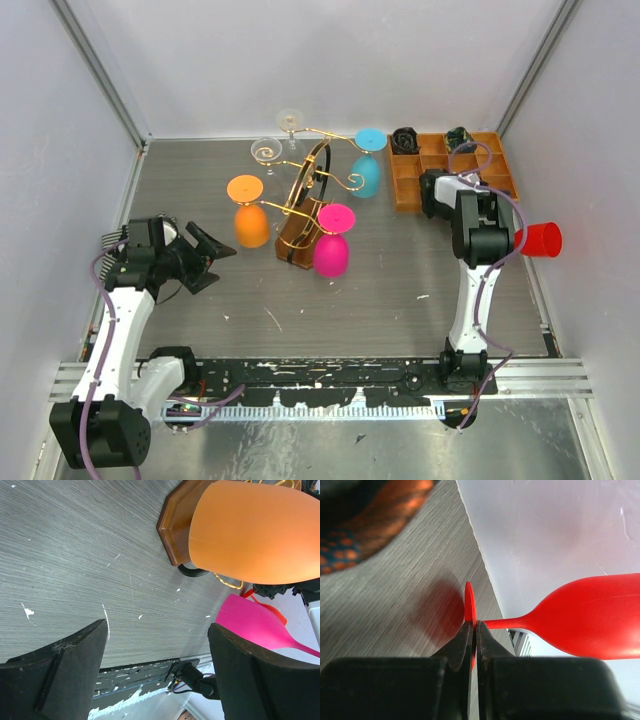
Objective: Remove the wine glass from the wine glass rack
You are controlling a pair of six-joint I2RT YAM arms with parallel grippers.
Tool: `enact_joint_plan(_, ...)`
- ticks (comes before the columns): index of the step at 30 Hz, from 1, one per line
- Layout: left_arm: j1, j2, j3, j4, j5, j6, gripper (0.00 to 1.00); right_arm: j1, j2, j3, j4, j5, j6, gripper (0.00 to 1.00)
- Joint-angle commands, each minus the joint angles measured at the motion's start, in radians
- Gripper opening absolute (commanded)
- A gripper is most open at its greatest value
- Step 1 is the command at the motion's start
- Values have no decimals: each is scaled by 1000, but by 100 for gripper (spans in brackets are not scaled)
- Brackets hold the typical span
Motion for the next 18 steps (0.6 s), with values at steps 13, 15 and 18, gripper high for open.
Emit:
enact_joint_plan(13, -1, 11, 30, -4, 33, 12, 89, -2, 86, 50, 69, -128, 33, 3)
enact_joint_plan(15, 1, 15, 33, -8, 33, 15, 89, -1, 89, 44, 75, -157, 44, 24)
enact_joint_plan(18, -1, 23, 38, -10, 36, 20, 89, 0, 90, 38, 92, -196, 51, 31)
